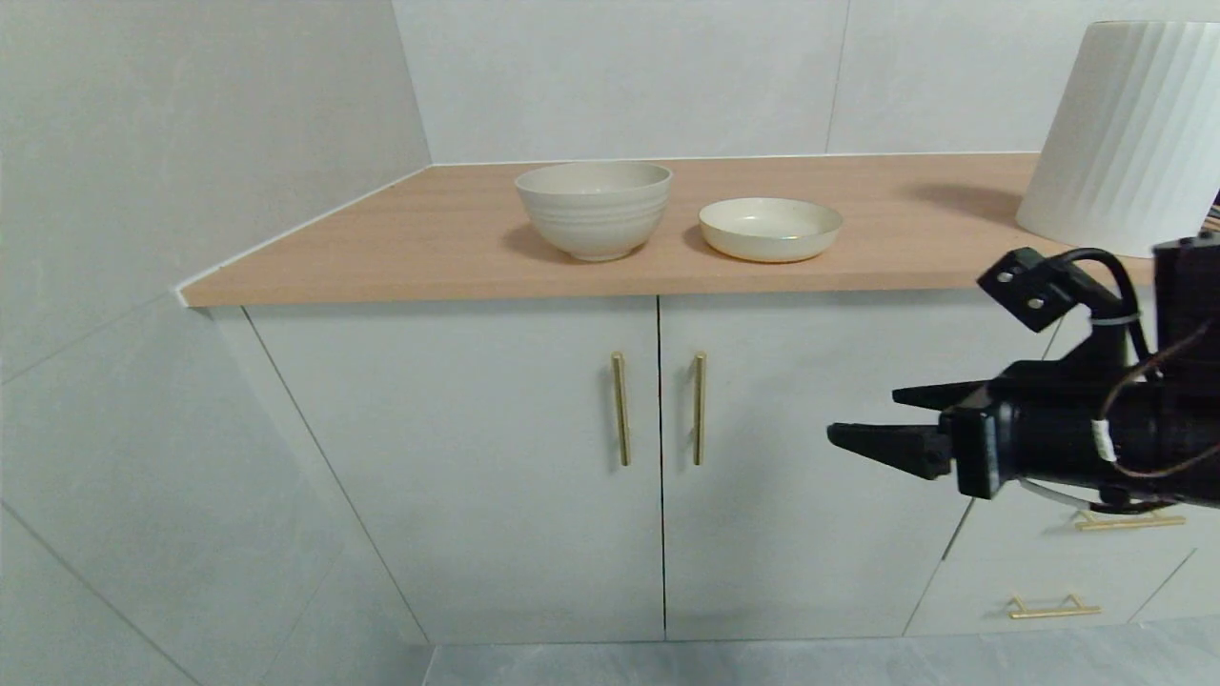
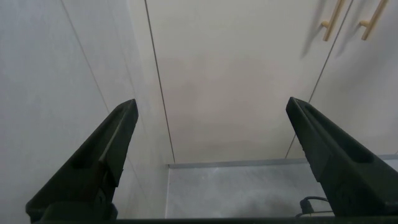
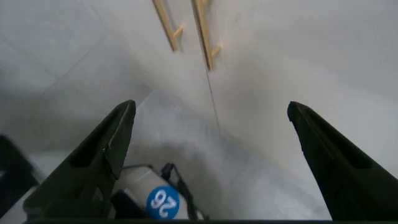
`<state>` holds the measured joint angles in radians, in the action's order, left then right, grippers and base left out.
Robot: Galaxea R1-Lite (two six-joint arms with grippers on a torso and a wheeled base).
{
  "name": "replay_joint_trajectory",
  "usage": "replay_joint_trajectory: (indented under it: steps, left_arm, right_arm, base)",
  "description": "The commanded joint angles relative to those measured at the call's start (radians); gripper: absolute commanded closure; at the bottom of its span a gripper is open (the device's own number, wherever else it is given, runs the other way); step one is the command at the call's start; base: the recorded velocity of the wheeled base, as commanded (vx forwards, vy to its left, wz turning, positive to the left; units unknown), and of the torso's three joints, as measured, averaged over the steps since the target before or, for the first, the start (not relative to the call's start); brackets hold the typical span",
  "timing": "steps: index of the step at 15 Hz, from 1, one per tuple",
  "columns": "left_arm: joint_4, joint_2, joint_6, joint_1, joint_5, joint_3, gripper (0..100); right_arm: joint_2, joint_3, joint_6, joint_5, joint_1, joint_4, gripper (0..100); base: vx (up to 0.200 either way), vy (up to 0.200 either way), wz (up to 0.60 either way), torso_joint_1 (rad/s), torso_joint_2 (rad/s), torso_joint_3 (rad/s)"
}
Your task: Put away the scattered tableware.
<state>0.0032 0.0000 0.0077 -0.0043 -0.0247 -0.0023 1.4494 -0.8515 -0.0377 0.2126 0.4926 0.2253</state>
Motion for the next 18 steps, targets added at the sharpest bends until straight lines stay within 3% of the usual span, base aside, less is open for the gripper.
replay_joint_trajectory:
  steps: [1, 3, 13, 18]
  left_arm:
    - [0.0, 0.0, 0.0, 0.0, 0.0, 0.001, 0]
    - [0.0, 0.0, 0.0, 0.0, -0.001, 0.001, 0]
    - [0.0, 0.0, 0.0, 0.0, -0.001, 0.001, 0]
    - [0.0, 0.0, 0.0, 0.0, 0.0, 0.001, 0]
  right_arm:
    - [0.158, -0.1, -0.013, -0.056, 0.081, 0.006, 0]
    - [0.215, -0.121, -0.09, -0.056, 0.11, 0.017, 0]
    - [0.45, -0.11, -0.177, -0.081, 0.141, 0.342, 0]
    - [0.516, -0.118, -0.223, -0.084, 0.141, 0.442, 0]
  base:
    - [0.0, 0.0, 0.0, 0.0, 0.0, 0.0]
    - [0.0, 0.0, 0.0, 0.0, 0.0, 0.0]
    - [0.0, 0.0, 0.0, 0.0, 0.0, 0.0]
    - [0.0, 0.0, 0.0, 0.0, 0.0, 0.0]
